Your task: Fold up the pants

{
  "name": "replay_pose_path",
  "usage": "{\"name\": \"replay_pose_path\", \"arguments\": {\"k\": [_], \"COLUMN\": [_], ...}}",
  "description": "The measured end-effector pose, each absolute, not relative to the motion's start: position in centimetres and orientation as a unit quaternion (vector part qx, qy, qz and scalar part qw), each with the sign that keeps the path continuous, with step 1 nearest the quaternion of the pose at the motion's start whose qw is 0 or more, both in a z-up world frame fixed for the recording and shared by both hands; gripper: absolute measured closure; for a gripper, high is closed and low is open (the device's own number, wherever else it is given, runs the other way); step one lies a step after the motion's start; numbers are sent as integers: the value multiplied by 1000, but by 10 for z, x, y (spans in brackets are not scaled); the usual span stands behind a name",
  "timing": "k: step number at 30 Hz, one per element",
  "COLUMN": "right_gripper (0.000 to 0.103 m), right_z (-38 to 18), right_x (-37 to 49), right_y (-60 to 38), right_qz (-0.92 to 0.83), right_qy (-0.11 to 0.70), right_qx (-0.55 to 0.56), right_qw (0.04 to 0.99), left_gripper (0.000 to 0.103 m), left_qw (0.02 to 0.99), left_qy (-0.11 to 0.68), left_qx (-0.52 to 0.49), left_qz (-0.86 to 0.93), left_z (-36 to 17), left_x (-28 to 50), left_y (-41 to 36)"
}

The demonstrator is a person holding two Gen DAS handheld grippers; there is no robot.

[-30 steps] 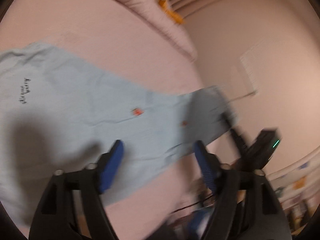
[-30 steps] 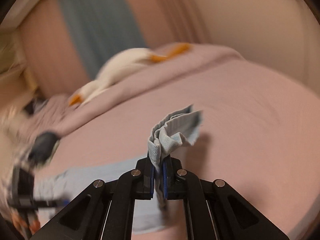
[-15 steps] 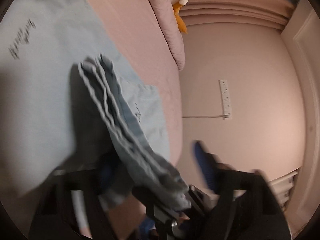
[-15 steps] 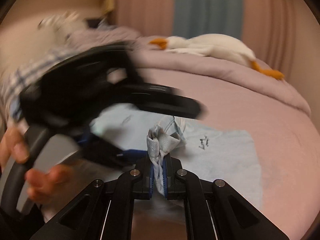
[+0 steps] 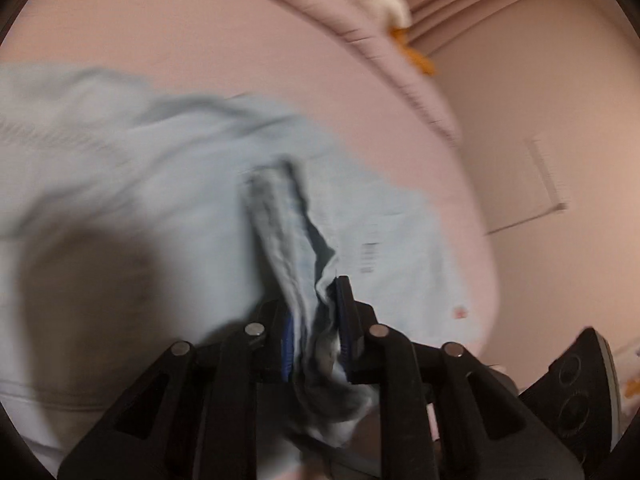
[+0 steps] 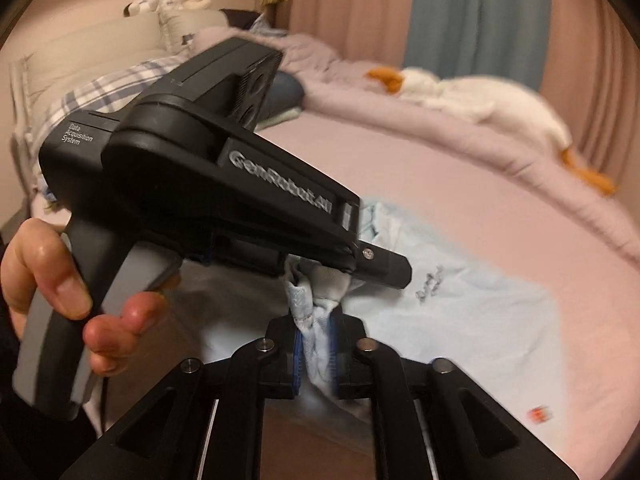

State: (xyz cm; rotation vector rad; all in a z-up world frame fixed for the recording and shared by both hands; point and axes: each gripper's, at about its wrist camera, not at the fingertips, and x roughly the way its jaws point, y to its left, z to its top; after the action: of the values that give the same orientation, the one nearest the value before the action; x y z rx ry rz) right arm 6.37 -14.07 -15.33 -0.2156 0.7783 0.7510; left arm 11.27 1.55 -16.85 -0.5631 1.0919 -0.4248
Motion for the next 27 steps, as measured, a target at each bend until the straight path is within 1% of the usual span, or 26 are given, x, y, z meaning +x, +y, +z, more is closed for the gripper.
{"name": "replay_pose_path", "arguments": {"k": [1, 2, 6, 9, 11, 12, 14, 15, 16, 18, 19, 20, 21, 23, 26, 27], "right_gripper": [55, 55, 55, 55, 55, 55, 55, 58, 67, 70, 70, 70, 70, 70, 70, 70], "right_z": [-159, -163, -145, -119, -112, -112, -119, -124, -129, -144, -153, -158, -165, -165, -154, -149], "right_x": [65, 67, 68, 75, 83, 89, 102, 106, 107, 112, 115, 116, 117, 114, 113, 111], "right_y": [-143, -147, -186, -239, -264, -277, -293, -297, -297, -295, -292, -287, -284, -283, -282, -279], "right_qz": [360, 367, 377, 361, 314, 276, 220, 210, 206, 185, 180, 175, 171, 174, 166, 175], "right_qy": [390, 406, 404, 376, 367, 370, 391, 398, 404, 428, 440, 450, 463, 457, 462, 453], "right_qx": [-89, -67, -12, 61, 71, 65, 50, 46, 37, 5, -6, -14, -24, -33, -42, -41], "right_qw": [843, 834, 834, 851, 873, 885, 892, 892, 891, 885, 879, 876, 870, 872, 870, 873], "left_gripper": [85, 83, 61, 60, 60, 62, 62, 66, 75, 89, 93, 101, 99, 99, 100, 100], "left_qw": [796, 796, 822, 829, 828, 825, 821, 821, 821, 817, 816, 814, 814, 814, 822, 824], "left_qy": [508, 507, 490, 465, 453, 449, 450, 454, 461, 487, 507, 520, 517, 510, 505, 501], "left_qx": [-267, -269, -230, -235, -236, -232, -220, -213, -204, -188, -173, -166, -180, -205, -188, -184], "left_qz": [-194, -192, -175, -201, -231, -253, -274, -273, -268, -245, -217, -198, -192, -189, -187, -189], "left_z": [-170, -169, -147, -131, -123, -120, -121, -123, -131, -151, -166, -175, -182, -183, -180, -179], "left_x": [109, 109, 104, 104, 108, 109, 119, 121, 125, 131, 131, 128, 124, 113, 94, 90], "left_y": [22, 24, 28, 17, -3, -18, -44, -51, -58, -62, -58, -50, -38, -18, -7, -5]}}
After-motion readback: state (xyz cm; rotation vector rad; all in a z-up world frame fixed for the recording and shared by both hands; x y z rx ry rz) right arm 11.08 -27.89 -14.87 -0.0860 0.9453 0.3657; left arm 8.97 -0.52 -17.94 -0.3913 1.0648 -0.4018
